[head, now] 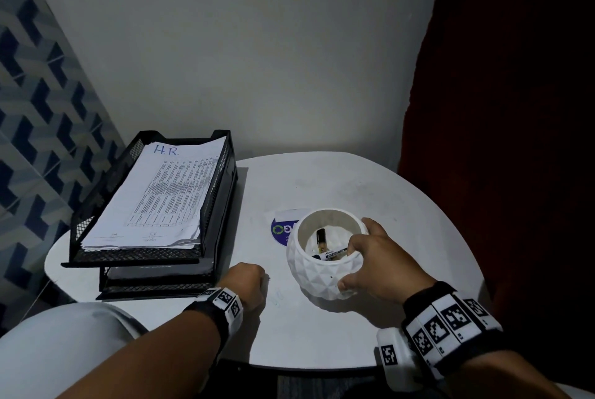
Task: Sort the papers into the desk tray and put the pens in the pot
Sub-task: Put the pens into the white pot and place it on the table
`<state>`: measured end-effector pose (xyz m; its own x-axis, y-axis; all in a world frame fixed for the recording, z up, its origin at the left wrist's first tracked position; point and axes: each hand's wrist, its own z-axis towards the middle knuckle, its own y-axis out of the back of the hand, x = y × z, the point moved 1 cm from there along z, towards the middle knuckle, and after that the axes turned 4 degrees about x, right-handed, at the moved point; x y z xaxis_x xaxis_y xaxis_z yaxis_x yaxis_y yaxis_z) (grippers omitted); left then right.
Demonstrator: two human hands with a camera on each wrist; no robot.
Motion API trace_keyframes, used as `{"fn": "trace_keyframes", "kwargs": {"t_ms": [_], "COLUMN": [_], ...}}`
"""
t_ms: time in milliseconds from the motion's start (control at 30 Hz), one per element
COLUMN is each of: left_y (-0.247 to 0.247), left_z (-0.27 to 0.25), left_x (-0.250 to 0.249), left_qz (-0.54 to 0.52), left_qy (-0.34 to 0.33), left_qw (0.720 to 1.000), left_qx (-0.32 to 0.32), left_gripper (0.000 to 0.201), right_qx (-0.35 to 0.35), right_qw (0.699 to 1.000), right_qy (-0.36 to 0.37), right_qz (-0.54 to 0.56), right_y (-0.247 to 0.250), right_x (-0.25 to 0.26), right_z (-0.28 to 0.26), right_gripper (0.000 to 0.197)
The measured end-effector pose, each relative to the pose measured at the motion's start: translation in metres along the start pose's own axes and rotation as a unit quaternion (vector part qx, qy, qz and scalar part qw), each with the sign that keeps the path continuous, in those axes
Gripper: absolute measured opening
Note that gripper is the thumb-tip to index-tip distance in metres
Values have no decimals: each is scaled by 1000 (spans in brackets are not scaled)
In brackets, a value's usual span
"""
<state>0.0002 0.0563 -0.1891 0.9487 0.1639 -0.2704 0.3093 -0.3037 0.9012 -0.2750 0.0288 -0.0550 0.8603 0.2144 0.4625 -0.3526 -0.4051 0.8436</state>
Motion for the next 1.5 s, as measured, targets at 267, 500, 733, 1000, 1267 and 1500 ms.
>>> {"fn": "trace_keyframes", "kwargs": {"t_ms": [267, 500, 733, 1000, 1267, 1500], "left_y": [54, 150, 131, 30, 12, 6], "left_z": [3, -18, -24, -11, -8, -12], "left_x": [-14, -74, -69, -9, -9, -10], "left_qz": [-334, -344, -244, -31, 14, 9], "left_qy": [104, -90, -103, 39, 40, 33], "left_qw": [930, 923, 950, 999, 998, 998], "left_qx": [-116, -146, -165, 22, 42, 47], "left_gripper": [17, 19, 20, 14, 12, 19], "right_qx": [-2, -5, -10, -15, -10, -3], "right_qw": [1000, 1000, 1000, 1000, 1000, 1000], "right_qy": [1, 18, 20, 5, 10, 10], "right_qz": [4, 2, 12, 3, 2, 7], "right_y": [2, 4, 3, 6, 4, 0], "right_x": [-1, 6, 6, -1, -1, -1], "right_z": [0, 5, 1, -4, 1, 7], "right_gripper": [50, 49, 50, 49, 49, 49]}}
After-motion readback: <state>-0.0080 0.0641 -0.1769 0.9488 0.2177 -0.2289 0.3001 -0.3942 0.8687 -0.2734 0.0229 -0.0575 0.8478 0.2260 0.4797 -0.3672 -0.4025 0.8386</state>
